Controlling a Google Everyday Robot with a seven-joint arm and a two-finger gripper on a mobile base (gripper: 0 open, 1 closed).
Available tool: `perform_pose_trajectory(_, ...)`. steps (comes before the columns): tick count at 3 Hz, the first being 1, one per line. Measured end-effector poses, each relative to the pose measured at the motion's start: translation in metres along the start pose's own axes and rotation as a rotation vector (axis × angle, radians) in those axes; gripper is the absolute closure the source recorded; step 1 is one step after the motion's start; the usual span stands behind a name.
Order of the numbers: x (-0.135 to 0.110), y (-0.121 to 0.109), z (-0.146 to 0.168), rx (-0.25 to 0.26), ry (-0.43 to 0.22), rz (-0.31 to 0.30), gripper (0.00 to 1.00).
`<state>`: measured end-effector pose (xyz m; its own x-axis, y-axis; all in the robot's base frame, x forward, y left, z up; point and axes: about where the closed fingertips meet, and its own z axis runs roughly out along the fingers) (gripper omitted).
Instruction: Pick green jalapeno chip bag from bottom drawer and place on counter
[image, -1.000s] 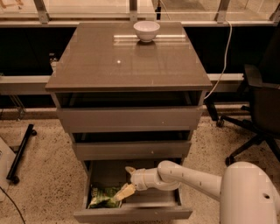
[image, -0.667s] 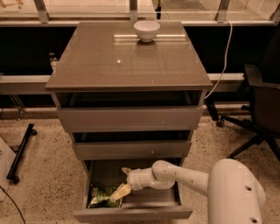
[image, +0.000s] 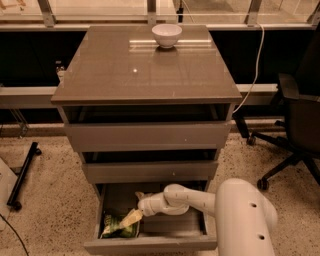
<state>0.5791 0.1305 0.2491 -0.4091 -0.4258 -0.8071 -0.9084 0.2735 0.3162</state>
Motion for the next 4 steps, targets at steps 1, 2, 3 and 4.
perform_pose_trajectory(1, 0.013, -0.015, 0.023, 0.037, 0.039, 0.002, 0.00)
perform_pose_trajectory(2, 0.024, -0.025, 0.044, 0.066, 0.067, -0.001, 0.00)
perform_pose_trajectory(3, 0.050, -0.030, 0.066, 0.096, 0.101, 0.041, 0.00)
perform_pose_trajectory(4, 0.067, -0.030, 0.075, 0.111, 0.124, 0.078, 0.00)
